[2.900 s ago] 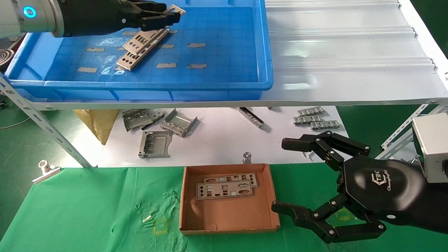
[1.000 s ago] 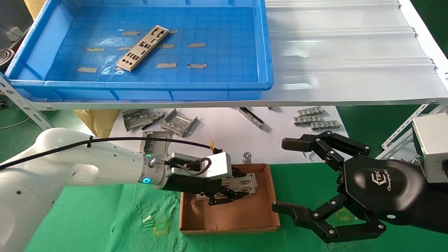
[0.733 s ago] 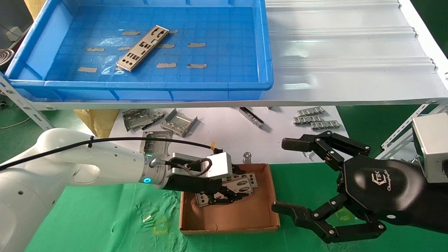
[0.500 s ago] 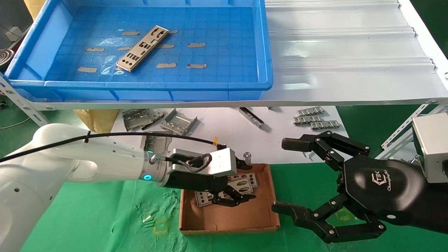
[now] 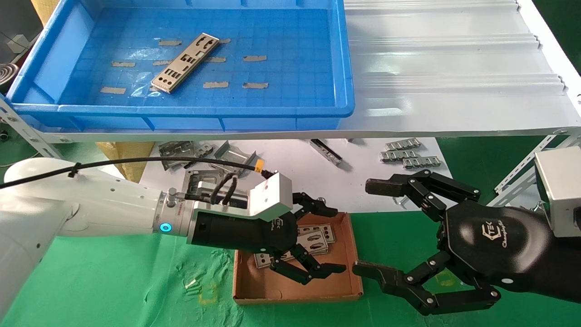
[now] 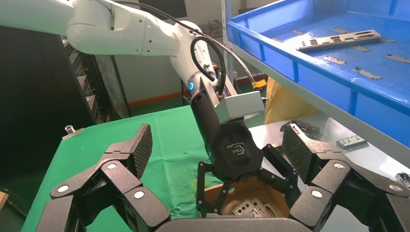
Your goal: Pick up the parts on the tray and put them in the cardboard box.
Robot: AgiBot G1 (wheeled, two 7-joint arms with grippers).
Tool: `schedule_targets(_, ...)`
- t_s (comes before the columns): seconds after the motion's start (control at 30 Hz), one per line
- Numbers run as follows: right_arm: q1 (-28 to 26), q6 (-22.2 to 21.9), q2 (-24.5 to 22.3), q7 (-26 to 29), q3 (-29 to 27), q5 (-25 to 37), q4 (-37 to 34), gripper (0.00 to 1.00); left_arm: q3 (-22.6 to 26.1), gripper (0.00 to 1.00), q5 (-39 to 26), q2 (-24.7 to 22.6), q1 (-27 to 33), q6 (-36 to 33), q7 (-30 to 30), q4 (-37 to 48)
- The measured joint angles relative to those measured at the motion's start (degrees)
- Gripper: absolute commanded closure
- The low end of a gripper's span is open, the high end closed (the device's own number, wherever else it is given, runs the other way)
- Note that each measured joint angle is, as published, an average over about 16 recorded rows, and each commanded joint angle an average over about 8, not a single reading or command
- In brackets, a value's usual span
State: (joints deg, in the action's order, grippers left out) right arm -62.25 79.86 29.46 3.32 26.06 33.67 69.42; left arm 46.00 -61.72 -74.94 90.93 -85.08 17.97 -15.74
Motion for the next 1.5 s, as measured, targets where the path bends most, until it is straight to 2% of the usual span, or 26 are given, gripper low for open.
schedule_targets(0.43, 0.0, 0.0, 0.0, 0.0, 0.0, 0.0, 0.0, 0.0, -2.7, 0.0, 1.6, 3.6, -2.6, 0.2, -2.5, -5.2)
schedule_targets(1.5, 0.0, 0.0, 0.0, 0.0, 0.0, 0.0, 0.0, 0.0, -18.5, 0.0, 12.2, 24.7, -18.1, -0.3, -17.7, -35.8)
